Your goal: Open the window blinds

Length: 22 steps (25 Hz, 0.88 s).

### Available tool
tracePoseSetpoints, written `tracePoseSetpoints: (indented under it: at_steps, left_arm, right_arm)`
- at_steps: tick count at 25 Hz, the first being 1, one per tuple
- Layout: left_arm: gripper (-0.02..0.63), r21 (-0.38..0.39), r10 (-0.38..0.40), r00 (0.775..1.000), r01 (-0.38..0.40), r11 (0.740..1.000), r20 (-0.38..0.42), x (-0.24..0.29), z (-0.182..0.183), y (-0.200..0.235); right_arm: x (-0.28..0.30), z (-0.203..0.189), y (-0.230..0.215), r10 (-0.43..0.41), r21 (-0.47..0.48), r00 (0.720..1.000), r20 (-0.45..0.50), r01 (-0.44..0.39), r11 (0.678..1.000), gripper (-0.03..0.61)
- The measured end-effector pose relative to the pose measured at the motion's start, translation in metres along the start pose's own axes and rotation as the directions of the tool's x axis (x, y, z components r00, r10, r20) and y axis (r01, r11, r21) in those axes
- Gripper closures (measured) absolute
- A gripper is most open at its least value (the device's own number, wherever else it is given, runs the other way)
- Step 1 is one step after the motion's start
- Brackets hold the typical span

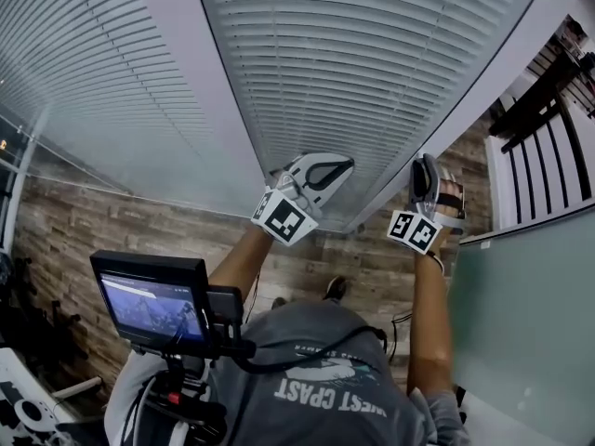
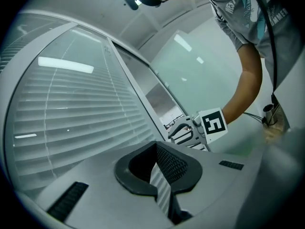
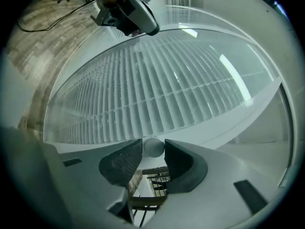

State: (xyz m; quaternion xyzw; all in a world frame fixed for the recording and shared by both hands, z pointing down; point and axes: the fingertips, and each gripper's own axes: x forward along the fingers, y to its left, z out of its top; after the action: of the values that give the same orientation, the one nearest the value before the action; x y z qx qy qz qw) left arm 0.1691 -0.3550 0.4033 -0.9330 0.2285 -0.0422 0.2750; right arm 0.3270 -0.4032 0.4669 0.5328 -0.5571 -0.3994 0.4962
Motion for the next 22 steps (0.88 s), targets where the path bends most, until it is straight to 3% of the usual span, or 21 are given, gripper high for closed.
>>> tracePoseSetpoints:
  at_steps: [2,4,6,7,8,9,10,11,12,13,14,15,16,17,18,19,20,21,22]
  left_arm:
    - [0.611,-0.003,0.001,1.0,-0.001,1.0,0.005,-0.001,0.003,0.004]
    - [0.611,-0.002,0.002,1.0,-0.002,1.0,0.009,-0.004,0.001,0.004]
    - [0.611,-0.003,0.003,1.0,-0.003,1.0,0.007,-0.008,-0.005,0.002]
    - [0.611,-0.005,0.005,1.0,-0.005,1.0,0.005,-0.01,-0.008,0.001]
    - [0.611,-0.006,0.006,1.0,-0.006,1.0,0.004,-0.011,-0.011,0.0]
    - [0.611,-0.008,0.007,1.0,-0.007,1.0,0.003,-0.011,-0.012,-0.001]
    - [0.611,-0.01,0.007,1.0,-0.007,1.0,0.003,-0.011,-0.012,0.0]
    - [0.611,-0.012,0.007,1.0,-0.007,1.0,0.004,-0.011,-0.011,0.001]
    - [0.611,-0.014,0.007,1.0,-0.007,1.0,0.004,-0.012,-0.009,0.003]
    - [0.61,-0.017,0.008,1.0,-0.008,1.0,0.005,-0.013,-0.006,0.007]
    - [0.61,-0.02,0.008,1.0,-0.008,1.0,0.005,-0.015,-0.005,0.01]
    - [0.609,-0.022,0.008,1.0,-0.008,1.0,0.006,-0.016,-0.004,0.012]
    - [0.611,-0.023,0.007,1.0,-0.007,1.0,0.008,-0.017,-0.003,0.013]
    - [0.609,-0.024,0.004,1.0,-0.004,1.0,0.009,-0.017,-0.003,0.013]
    - [0.611,-0.024,-0.001,1.0,0.001,1.0,0.009,-0.016,-0.003,0.012]
    - [0.611,-0.023,-0.005,1.0,0.006,1.0,0.01,-0.015,-0.003,0.011]
    - [0.611,-0.021,-0.009,1.0,0.009,1.0,0.011,-0.013,-0.002,0.01]
    - [0.611,-0.021,-0.012,1.0,0.012,1.0,0.012,-0.012,-0.001,0.009]
    - [0.611,-0.02,-0.014,1.0,0.014,1.0,0.013,-0.01,0.0,0.009]
  right_arm:
    - [0.002,0.001,-0.007,-0.019,0.011,1.0,0.001,0.019,1.0,0.471]
    - [0.002,0.001,-0.007,-0.03,0.113,0.999,0.023,0.028,0.993,0.471]
    - [0.002,0.0,-0.004,-0.034,0.315,0.998,0.047,0.018,0.949,0.471]
    - [0.002,-0.001,-0.003,-0.036,0.44,0.998,0.055,0.009,0.898,0.471]
    - [0.002,-0.003,-0.003,-0.042,0.575,0.997,0.06,0.0,0.818,0.471]
    - [0.003,-0.007,-0.004,-0.051,0.713,0.997,0.064,-0.01,0.701,0.471]
    - [0.003,-0.01,-0.006,-0.064,0.835,0.996,0.066,-0.02,0.55,0.471]
    - [0.003,-0.014,-0.01,-0.079,0.926,0.995,0.066,-0.031,0.377,0.471]
    - [0.003,-0.016,-0.015,-0.093,0.978,0.994,0.064,-0.044,0.201,0.471]
    - [0.003,-0.017,-0.019,-0.104,0.997,0.993,0.061,-0.056,0.052,0.471]
    - [0.003,-0.016,-0.023,-0.109,0.997,0.992,0.057,-0.062,-0.04,0.471]
    - [0.003,-0.015,-0.025,-0.105,0.998,0.993,0.051,-0.055,-0.038,0.471]
    - [0.004,-0.012,-0.025,-0.088,0.996,0.995,0.041,-0.034,0.081,0.471]
    - [0.005,-0.009,-0.023,-0.061,0.952,0.998,0.022,-0.003,0.306,0.471]
    - [0.006,-0.005,-0.02,-0.033,0.817,0.999,-0.009,0.026,0.576,0.471]
    - [0.007,-0.001,-0.016,-0.014,0.598,0.999,-0.046,0.039,0.801,0.471]
    - [0.008,0.002,-0.013,-0.004,0.37,0.997,-0.077,0.032,0.929,0.471]
    - [0.008,0.004,-0.012,0.007,0.234,0.996,-0.086,0.013,0.972,0.471]
    - [0.008,0.005,-0.013,0.025,0.236,0.997,-0.072,-0.007,0.972,0.471]
